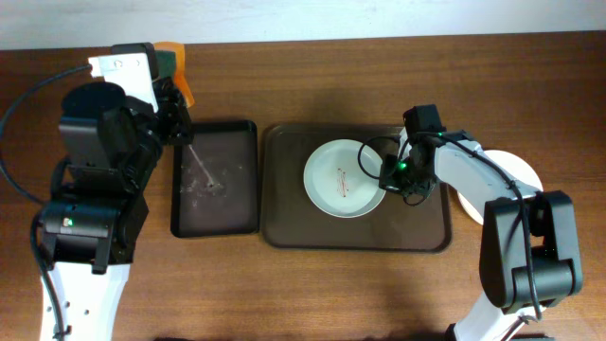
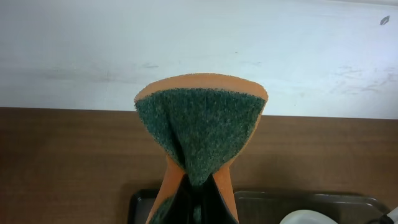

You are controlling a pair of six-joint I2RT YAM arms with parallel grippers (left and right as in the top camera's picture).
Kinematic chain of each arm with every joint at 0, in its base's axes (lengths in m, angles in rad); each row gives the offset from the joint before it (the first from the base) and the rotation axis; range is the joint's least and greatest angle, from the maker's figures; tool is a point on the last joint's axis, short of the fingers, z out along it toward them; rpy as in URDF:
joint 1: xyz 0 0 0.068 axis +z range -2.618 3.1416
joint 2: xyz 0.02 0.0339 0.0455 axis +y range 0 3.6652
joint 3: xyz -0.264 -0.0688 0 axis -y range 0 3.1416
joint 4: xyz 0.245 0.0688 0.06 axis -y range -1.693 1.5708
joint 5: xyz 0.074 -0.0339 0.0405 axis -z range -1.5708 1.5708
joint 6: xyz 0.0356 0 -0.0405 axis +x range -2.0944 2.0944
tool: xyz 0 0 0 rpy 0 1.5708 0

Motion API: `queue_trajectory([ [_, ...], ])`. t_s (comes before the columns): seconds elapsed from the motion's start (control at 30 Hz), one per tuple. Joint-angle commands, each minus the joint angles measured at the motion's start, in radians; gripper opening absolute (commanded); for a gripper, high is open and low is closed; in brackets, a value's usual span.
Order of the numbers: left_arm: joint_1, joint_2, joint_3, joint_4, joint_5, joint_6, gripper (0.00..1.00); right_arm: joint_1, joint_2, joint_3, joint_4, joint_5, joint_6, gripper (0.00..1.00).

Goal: Clean dirty plates on tray and stack at the side

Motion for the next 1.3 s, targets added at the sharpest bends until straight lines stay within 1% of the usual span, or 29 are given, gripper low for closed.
queue_trajectory([
  [0.0, 0.006, -0.025, 0.027, 0.011, 0.008, 0.016, 0.00, 0.009, 0.008, 0.007, -0.001, 0.013, -0.003, 0.04],
  [0.37, 0.006, -0.022, 0.027, 0.000, 0.011, 0.016, 0.00, 0.009, 0.008, 0.007, -0.001, 0.013, -0.002, 0.04],
  [0.6, 0.006, 0.024, 0.027, -0.035, 0.011, 0.016, 0.00, 0.009, 0.008, 0.007, -0.001, 0.013, -0.002, 0.04],
  [0.67, 0.006, 0.064, 0.027, -0.054, 0.012, 0.016, 0.00, 0.009, 0.008, 0.007, -0.001, 0.013, -0.002, 0.04],
  [0.77, 0.006, 0.134, 0.027, -0.127, 0.012, 0.016, 0.00, 0.009, 0.008, 0.007, -0.001, 0.013, -0.002, 0.04],
  [0.87, 0.006, 0.253, 0.027, -0.219, 0.013, 0.016, 0.00, 0.009, 0.008, 0.007, -0.001, 0.013, -0.002, 0.04],
  [0.97, 0.006, 0.382, 0.025, -0.274, 0.042, 0.016, 0.00, 0.009, 0.008, 0.007, 0.000, 0.013, -0.002, 0.04],
  [1.03, 0.006, 0.476, 0.024, -0.284, 0.074, 0.016, 0.00, 0.009, 0.008, 0.007, -0.001, 0.012, -0.003, 0.04],
  [1.17, 0.006, 0.616, 0.024, -0.319, 0.083, 0.016, 0.00, 0.009, 0.008, 0.007, -0.001, 0.012, -0.002, 0.04],
  [1.27, 0.006, 0.645, 0.024, -0.322, 0.083, 0.016, 0.00, 0.009, 0.008, 0.007, -0.001, 0.012, -0.002, 0.04],
])
